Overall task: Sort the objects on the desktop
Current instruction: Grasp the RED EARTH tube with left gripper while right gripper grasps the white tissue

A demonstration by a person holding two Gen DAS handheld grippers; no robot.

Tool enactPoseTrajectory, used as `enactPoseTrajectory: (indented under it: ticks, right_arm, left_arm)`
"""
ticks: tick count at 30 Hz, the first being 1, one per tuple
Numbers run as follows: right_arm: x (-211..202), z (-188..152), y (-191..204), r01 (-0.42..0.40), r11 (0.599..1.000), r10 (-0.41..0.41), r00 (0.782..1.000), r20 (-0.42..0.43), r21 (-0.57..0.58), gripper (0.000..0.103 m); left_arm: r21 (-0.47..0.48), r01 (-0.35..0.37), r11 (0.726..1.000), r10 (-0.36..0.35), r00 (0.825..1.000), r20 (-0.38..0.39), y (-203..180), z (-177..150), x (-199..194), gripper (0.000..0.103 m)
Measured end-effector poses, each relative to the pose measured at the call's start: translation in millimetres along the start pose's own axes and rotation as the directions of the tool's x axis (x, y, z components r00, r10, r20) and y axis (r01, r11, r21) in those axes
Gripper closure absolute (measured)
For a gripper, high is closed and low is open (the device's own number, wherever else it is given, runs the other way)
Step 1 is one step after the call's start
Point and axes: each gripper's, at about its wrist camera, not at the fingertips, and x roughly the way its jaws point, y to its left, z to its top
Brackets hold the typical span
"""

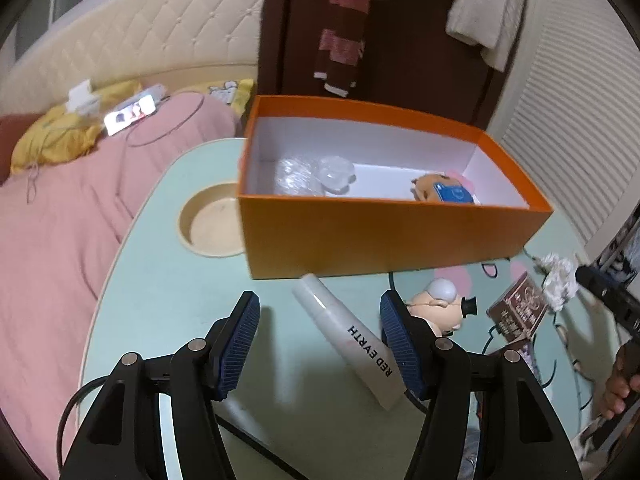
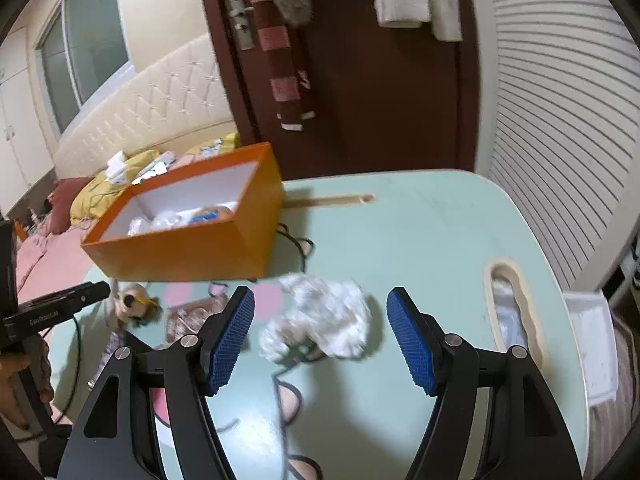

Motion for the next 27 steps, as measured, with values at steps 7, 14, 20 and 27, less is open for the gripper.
enactPoseTrajectory:
  ticks: [7, 14, 20, 27]
  right_arm:
    - [15, 0, 4, 0.053, 0.998, -0.054, 0.999, -0.01, -0.036, 0.033]
    - [37, 0, 15, 0.052, 0.995, -0.061, 0.991, -0.117, -0.083, 0.033]
    - [44, -11, 34, 0.09, 0.977, -0.116, 0.985, -0.128, -0.192, 0.035]
    - [41, -17, 36, 0.058, 0.974, -0.084, 0.99, -0.115, -0.219, 0.052]
  left_arm:
    - [0.056, -0.018, 0.998, 0.018, 1.0, -0.004, -3, -6, 0, 0.074]
    - [0.105, -0.026, 0.994, 0.023, 0.999, 0.033, -3, -19, -8, 0.084]
    - [0.118, -0.067, 0.991, 0.058, 0.995, 0.076, -7, -26, -7, 0.084]
    - [0.118, -0.077, 0.99, 0.068, 0.994, 0.082, -8, -28, -6, 0.084]
